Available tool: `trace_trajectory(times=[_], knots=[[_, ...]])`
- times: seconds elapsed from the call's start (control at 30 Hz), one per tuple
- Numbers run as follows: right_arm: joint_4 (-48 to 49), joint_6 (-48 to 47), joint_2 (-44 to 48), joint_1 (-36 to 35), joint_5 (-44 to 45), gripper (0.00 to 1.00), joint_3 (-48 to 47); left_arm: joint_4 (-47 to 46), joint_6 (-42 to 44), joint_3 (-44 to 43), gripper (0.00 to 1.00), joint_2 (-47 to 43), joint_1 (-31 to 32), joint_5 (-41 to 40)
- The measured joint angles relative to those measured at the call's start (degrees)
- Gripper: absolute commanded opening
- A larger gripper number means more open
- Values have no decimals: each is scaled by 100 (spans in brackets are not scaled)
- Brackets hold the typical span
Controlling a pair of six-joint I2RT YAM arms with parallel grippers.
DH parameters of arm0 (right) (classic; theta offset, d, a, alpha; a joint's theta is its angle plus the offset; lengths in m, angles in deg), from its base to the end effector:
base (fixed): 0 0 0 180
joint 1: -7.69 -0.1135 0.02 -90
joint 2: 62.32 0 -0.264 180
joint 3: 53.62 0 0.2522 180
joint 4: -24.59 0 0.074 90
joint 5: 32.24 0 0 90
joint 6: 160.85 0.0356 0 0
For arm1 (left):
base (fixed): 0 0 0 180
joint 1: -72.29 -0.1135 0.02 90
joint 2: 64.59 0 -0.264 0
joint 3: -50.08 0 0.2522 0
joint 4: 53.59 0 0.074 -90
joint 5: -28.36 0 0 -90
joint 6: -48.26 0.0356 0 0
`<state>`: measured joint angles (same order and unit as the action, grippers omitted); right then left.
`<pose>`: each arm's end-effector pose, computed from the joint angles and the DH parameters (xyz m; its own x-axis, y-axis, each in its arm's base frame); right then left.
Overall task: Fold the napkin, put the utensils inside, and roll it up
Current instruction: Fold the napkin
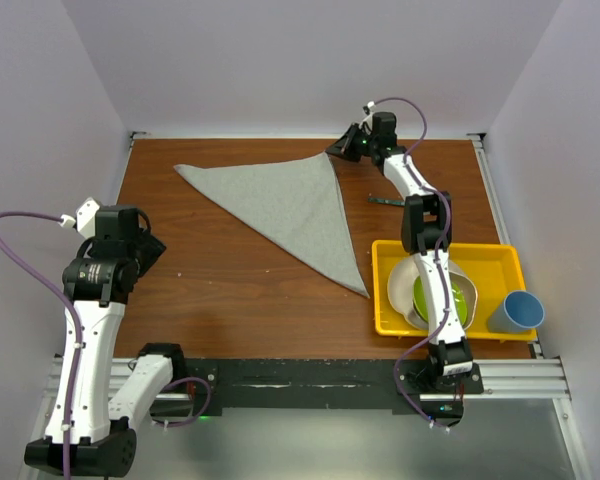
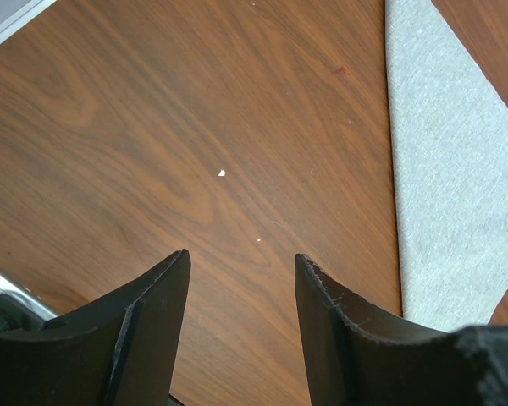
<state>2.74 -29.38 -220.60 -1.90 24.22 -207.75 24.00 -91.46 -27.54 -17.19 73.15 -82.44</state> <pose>0.5982 0.1210 0.1475 -0.7401 0.4347 -0.5131 -0.1847 0.6022 0.7767 0.1321 0.0107 0.3558 -0.3029 -0.7087 -0.6372 -0.7076 0.6151 -0.3478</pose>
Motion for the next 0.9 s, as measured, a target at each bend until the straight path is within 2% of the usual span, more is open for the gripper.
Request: trace_trajectory(times=[0.53,0.57,0.6,0.67,0.77,0.9], knots=[[87,59,-109,4,0,0,-190,-2,2,0,59,0,0,59],[87,63,-122,7,0,2,-192,-2,0,0,59,0,0,81],[94,70,-142,11,0,10,-195,-4,2,0,59,0,0,105],[96,109,-179,17,2,15,-205,-22,2,2,60,0,0,151],[98,144,-299,35,9,31,-293,-149,7,15,61,2,0,339],[-59,129,-503,79,68,41,-640,-612,-22,146,60,94,-4,922]])
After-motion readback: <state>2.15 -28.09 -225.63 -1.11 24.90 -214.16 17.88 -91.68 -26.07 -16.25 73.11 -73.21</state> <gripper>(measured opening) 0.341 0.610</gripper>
